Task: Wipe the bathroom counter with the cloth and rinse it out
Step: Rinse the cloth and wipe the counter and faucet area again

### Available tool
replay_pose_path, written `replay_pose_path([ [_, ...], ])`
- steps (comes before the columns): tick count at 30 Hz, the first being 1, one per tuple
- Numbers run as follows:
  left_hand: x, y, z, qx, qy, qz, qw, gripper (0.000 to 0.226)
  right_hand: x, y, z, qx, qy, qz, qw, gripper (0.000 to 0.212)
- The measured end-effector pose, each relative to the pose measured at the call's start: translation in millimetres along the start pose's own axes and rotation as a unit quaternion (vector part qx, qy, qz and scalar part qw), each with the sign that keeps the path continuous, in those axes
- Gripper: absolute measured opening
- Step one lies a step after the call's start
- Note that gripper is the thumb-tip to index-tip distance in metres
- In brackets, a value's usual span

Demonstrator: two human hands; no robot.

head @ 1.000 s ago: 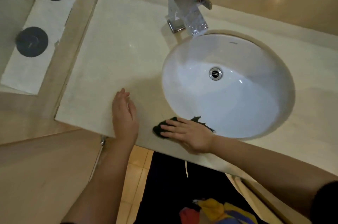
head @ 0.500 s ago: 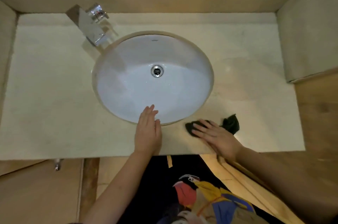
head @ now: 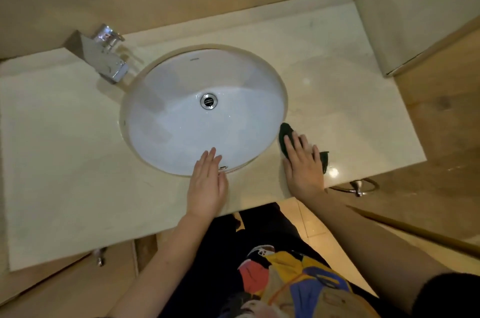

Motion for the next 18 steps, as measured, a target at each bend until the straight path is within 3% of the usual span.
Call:
replay_pose_path([
  [5, -46.5, -27.0, -12.1, -0.003, 0.023, 0.017, 1.0, 0.049, -139.1, 47.0, -31.0, -0.033, -0.111, -0.02, 0.993, 0.052],
  [8, -67.1, -36.6, -18.6, -0.011, 0.039, 0.038, 0.998, 0.05, -165.9, 57.2, -33.1, -0.048, -0.102, -0.018, 0.993, 0.052],
  [12, -66.7, -32.1, -13.0, -0.033, 0.062, 0.033, 0.997, 0.048, -119.2, 48.5, -39.6, -0.009, -0.066, 0.022, 0.997, 0.052],
  [18, 7.1, -4.1, 21.9, -0.062, 0.153, 0.03, 0.986, 0.043, 50.9, 10.0, -37.3, 0.066, 0.176, 0.14, 0.972, 0.055],
])
Point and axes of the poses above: each hand's wrist, its own z-axis towards the middle knuckle, its own y-axis out of the palm, x = y × z, the point moved 10 cm from there along z, towards the middle knuckle, and after that the axes turned 9 degrees about -x, right-handed, at the moved point
